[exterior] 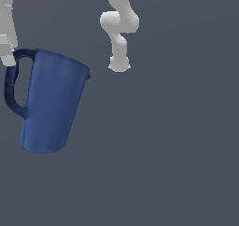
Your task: Pick up the object and move it to a goal position.
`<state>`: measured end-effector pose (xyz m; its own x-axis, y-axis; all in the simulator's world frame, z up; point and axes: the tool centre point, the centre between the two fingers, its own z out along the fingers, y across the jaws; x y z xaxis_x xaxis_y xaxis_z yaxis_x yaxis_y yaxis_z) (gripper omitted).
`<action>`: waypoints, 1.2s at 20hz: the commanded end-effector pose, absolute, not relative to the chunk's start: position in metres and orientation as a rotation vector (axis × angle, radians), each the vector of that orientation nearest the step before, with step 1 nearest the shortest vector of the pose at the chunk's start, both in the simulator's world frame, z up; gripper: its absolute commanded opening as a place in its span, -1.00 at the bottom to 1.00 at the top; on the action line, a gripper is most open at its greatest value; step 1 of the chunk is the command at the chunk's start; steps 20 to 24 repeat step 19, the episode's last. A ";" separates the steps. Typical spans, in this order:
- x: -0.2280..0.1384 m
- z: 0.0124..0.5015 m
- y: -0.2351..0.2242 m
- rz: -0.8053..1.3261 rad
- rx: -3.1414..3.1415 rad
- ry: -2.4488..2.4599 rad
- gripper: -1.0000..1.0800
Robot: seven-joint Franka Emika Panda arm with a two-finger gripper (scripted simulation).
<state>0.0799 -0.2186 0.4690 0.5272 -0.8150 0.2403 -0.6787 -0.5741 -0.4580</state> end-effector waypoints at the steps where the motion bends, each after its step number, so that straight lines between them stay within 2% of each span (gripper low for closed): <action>1: 0.071 0.506 -0.233 -0.751 -2.405 1.241 -1.00; 11: 0.032 0.586 -0.265 -1.033 -2.250 1.224 -1.00; 24: 0.021 0.601 -0.270 -1.086 -2.215 1.217 -1.00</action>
